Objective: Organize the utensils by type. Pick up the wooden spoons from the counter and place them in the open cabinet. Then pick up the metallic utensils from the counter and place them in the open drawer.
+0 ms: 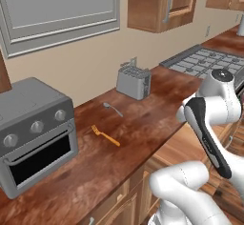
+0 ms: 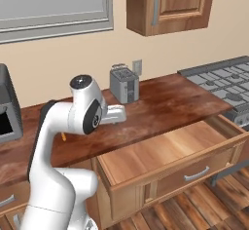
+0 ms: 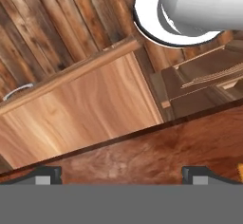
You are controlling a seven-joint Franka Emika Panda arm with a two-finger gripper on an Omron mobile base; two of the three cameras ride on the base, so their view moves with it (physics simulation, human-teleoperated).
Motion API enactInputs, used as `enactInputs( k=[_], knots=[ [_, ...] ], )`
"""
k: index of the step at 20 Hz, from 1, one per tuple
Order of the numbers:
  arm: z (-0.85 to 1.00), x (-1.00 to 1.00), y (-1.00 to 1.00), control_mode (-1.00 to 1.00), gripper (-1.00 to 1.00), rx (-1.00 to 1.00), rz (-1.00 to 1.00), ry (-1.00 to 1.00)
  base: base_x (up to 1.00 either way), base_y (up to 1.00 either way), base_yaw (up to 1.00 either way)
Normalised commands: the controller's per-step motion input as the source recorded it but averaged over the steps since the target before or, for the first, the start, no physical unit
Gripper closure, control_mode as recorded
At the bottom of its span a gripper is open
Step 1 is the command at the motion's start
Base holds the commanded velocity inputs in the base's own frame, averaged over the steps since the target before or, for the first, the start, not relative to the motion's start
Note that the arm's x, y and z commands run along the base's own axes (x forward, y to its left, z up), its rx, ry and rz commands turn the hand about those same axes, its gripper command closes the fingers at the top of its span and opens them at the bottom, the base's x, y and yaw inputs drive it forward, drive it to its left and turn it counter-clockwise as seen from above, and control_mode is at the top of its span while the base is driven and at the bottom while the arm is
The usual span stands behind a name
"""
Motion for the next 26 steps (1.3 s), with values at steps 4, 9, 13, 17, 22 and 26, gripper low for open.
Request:
enactInputs(
  k=[4, 9, 13, 17, 22, 26],
  knots=[
    [0.0, 0.0, 0.39, -1.0, -1.0, -0.01, 0.01, 0.0, 0.0, 0.0, 0.0],
    [0.0, 0.0, 0.21, -1.0, -1.0, 0.0, 0.0, 0.0, 0.0, 0.0, 0.0],
    [0.0, 0.16, 0.2, -1.0, -1.0, -0.01, 0.0, 0.0, 0.0, 0.0, 0.0],
    [0.0, 0.22, 0.43, -1.0, -1.0, -0.09, 0.0, 0.0, 0.0, 0.0, 0.0],
    [-0.03, 0.1, 0.45, -1.0, -1.0, -0.09, 0.0, 0.0, 0.0, 0.0, 0.0],
    [-0.03, 0.09, 0.41, -1.0, -1.0, -0.07, 0.0, 0.0, 0.0, 0.0, 0.0]
  ],
)
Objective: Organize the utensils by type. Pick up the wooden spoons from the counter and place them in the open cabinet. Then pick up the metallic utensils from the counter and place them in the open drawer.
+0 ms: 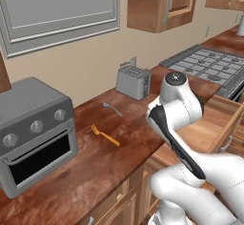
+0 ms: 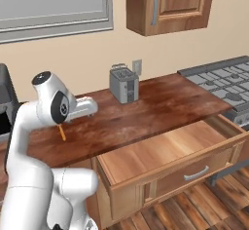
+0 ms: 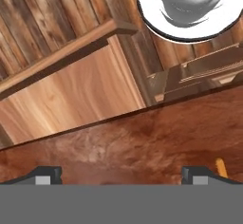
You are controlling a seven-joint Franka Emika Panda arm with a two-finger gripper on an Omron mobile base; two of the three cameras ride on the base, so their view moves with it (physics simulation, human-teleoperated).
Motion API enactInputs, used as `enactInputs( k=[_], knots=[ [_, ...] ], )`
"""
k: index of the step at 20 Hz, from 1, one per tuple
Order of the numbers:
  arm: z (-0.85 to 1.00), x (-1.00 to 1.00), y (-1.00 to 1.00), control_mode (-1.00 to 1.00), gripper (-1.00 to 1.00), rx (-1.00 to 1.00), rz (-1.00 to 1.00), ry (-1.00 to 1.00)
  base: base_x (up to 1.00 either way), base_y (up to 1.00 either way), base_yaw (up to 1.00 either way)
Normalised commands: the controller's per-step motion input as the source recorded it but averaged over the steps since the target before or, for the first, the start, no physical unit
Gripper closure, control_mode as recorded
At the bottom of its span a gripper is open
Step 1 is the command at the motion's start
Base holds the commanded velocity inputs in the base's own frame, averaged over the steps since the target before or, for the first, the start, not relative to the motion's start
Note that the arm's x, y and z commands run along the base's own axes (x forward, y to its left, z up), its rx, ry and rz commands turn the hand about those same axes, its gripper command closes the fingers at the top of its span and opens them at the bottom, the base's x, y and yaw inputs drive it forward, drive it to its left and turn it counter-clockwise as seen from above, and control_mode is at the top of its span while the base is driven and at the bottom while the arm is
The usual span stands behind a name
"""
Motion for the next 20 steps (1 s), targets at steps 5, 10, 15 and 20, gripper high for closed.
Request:
enactInputs(
  k=[5, 10, 15, 20],
  knots=[
    [0.0, 0.44, 0.14, -1.0, -1.0, -0.02, 0.0, 0.03, 0.0, 0.0, 0.0],
    [-0.01, 0.64, 0.0, -1.0, -1.0, 0.0, 0.09, 0.15, 0.0, 0.0, 0.0],
    [-0.23, 0.52, 0.22, -1.0, -1.0, -0.04, 0.08, 0.18, 0.0, 0.0, 0.0],
    [-0.37, 0.18, 0.18, -1.0, -1.0, -0.02, 0.01, 0.05, 0.0, 0.0, 0.0]
  ],
)
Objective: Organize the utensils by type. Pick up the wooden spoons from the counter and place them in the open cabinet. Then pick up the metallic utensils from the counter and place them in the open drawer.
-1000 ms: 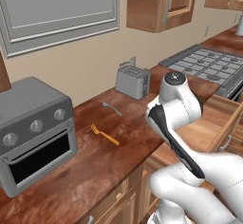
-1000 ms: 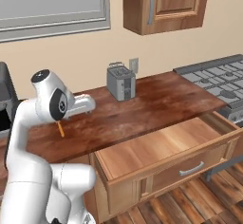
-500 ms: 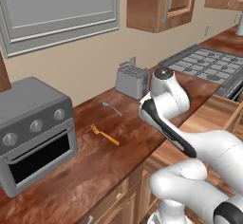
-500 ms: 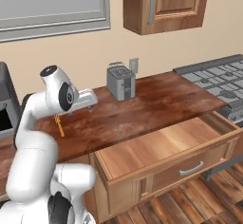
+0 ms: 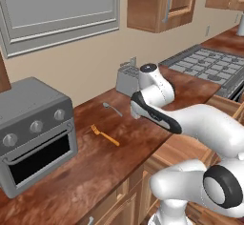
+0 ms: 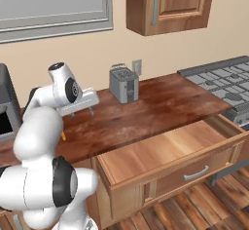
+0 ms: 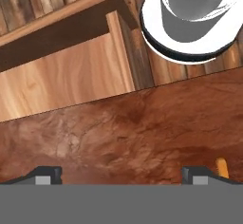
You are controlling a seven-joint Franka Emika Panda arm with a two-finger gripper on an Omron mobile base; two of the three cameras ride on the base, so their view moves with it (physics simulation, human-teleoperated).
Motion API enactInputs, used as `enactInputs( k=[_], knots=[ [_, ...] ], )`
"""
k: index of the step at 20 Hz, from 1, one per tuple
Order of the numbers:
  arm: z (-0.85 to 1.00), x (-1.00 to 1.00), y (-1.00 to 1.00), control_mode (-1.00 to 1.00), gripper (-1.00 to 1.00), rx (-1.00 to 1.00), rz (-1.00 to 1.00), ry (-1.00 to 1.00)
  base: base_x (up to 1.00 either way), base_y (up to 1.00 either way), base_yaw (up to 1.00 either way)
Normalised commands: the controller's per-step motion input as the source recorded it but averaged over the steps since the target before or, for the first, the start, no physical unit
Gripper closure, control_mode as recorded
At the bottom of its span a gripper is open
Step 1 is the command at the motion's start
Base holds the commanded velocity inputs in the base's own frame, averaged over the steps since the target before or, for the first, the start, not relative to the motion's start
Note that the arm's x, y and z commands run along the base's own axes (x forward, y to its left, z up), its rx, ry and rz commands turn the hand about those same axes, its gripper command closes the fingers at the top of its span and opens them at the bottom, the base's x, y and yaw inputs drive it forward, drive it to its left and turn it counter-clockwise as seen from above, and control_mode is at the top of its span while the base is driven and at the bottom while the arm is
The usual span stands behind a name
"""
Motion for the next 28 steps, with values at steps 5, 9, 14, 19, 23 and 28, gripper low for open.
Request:
enactInputs(
  k=[5, 9, 14, 19, 23, 28],
  knots=[
    [-0.38, 0.04, 0.06, -1.0, -1.0, 0.0, 0.0, 0.0, 0.0, 0.0, 0.0],
    [-0.28, 0.47, 0.15, -1.0, -1.0, 0.0, 0.03, 0.02, 0.0, 0.0, 0.0],
    [-0.2, 0.74, 0.43, -1.0, -1.0, 0.0, 0.06, 0.05, 0.0, 0.0, 0.0],
    [-0.06, 0.72, 0.39, -1.0, -1.0, 0.0, 0.06, 0.09, 0.0, 0.0, 0.0],
    [-0.09, 0.76, 0.34, -1.0, -1.0, 0.0, 0.03, 0.13, 0.0, 0.0, 0.0],
    [-0.19, 0.84, 0.16, -1.0, -1.0, 0.0, 0.06, 0.18, 0.0, 0.0, 0.0]
  ],
)
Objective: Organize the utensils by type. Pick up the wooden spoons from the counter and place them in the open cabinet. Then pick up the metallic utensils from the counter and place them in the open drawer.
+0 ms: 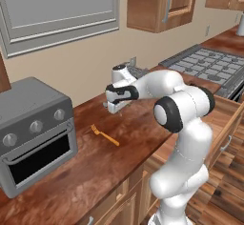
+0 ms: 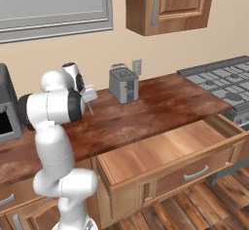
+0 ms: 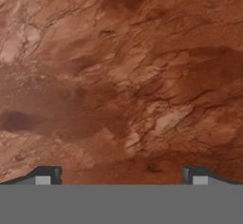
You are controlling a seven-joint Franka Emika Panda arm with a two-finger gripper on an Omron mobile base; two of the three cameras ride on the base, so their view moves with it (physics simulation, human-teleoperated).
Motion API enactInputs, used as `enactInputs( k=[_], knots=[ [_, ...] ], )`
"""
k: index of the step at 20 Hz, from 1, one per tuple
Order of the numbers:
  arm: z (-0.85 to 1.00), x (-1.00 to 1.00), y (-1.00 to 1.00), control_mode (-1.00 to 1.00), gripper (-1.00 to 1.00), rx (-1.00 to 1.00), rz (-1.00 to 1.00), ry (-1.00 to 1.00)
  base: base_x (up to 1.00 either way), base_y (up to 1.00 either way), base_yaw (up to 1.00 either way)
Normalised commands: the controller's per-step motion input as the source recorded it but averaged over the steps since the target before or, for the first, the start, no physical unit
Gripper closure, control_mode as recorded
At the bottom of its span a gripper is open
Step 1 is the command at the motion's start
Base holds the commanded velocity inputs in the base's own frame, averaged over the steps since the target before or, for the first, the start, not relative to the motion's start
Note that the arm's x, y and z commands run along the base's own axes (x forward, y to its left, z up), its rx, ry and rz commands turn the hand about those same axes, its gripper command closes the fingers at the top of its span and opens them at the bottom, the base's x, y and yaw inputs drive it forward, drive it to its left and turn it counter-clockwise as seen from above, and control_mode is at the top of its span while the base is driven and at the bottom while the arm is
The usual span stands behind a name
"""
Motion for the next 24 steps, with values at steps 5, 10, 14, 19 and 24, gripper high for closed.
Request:
enactInputs(
  k=[5, 10, 14, 19, 24],
  knots=[
    [-0.26, 0.83, 0.08, -1.0, -1.0, 0.0, 0.07, 0.16, 0.0, 0.0, 0.0],
    [-0.31, 0.8, 0.01, -1.0, -1.0, 0.0, 0.06, 0.12, 0.0, 0.0, 0.0],
    [-0.37, 0.64, 0.08, -1.0, -1.0, 0.0, 0.04, 0.11, 0.0, 0.0, 0.0],
    [-0.38, 0.52, 0.14, -1.0, -1.0, 0.0, 0.02, 0.08, 0.0, 0.0, 0.0],
    [-0.32, 0.2, 0.07, -1.0, -1.0, 0.02, 0.0, -0.01, 0.0, 0.0, 0.0]
  ],
)
